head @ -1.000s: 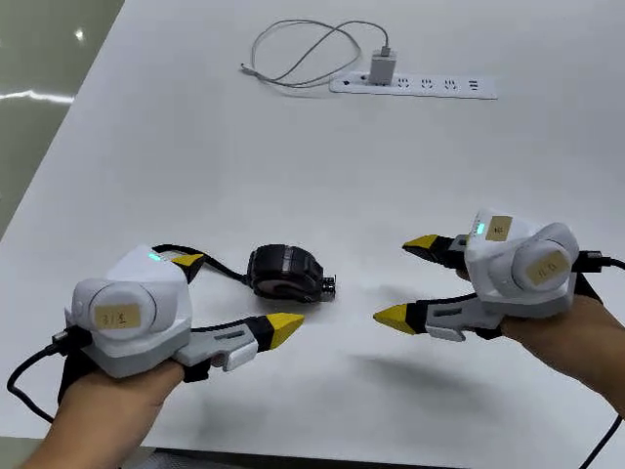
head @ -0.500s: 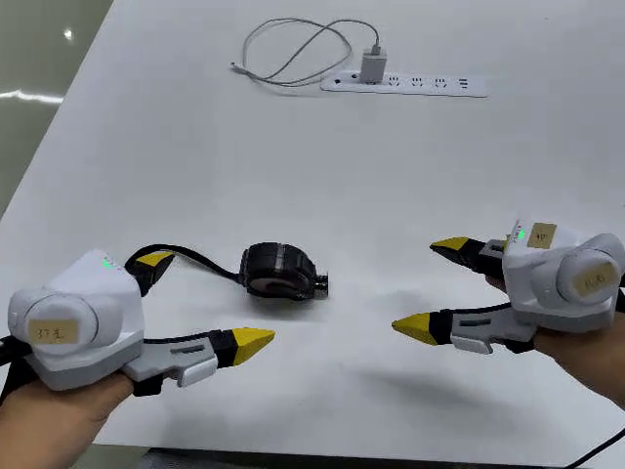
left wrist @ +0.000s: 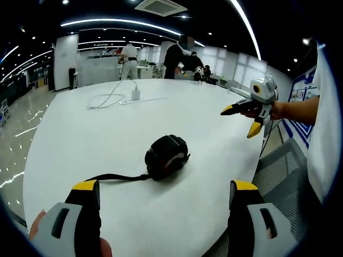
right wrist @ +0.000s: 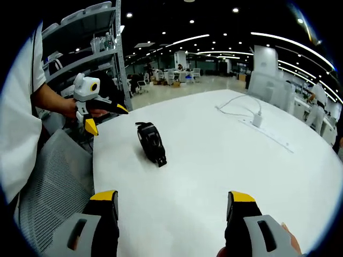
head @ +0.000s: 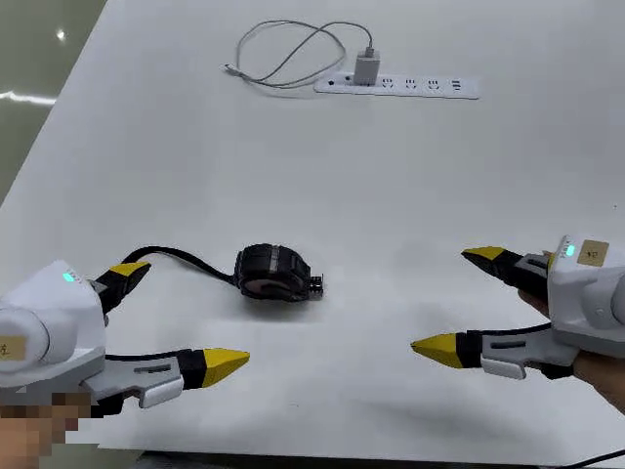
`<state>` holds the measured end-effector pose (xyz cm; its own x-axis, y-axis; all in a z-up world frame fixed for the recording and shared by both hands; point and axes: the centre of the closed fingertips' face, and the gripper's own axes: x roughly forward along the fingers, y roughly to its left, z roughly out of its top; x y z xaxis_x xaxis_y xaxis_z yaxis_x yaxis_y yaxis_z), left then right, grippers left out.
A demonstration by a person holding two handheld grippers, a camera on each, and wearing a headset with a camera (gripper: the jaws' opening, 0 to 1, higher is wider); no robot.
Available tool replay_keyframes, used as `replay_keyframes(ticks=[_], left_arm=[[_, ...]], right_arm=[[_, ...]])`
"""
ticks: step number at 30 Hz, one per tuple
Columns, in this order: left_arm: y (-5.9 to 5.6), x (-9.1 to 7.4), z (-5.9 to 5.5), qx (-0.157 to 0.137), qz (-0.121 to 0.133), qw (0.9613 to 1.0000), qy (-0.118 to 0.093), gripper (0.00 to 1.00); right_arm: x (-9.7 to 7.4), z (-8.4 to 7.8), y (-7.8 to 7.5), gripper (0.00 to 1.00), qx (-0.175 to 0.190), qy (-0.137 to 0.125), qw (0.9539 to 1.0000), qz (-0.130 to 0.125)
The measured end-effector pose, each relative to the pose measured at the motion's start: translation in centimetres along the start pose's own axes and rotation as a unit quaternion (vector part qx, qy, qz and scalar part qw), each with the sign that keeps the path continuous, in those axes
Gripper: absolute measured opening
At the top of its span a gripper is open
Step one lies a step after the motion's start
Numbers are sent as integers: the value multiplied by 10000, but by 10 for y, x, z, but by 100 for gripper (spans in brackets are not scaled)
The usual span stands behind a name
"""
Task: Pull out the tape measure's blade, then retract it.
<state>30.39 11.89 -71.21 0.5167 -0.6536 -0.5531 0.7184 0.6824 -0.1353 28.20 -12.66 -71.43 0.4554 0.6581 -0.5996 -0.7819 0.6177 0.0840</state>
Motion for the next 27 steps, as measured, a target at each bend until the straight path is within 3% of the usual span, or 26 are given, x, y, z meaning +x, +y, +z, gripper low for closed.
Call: replay_keyframes(ticks=[15, 19, 27], left_arm=[[8, -22, -18, 203, 72, 9994, 258, 99], [10, -26, -18, 168, 95, 9995, 241, 99], [13, -30, -20, 139, 124, 9995, 239, 99]], right_arm=[[-33, -19, -1, 92, 227, -50, 9995, -229], [-38, -19, -1, 99, 266, -154, 9991, -276], [-46, -25, -2, 99, 348, -138, 9986, -374]])
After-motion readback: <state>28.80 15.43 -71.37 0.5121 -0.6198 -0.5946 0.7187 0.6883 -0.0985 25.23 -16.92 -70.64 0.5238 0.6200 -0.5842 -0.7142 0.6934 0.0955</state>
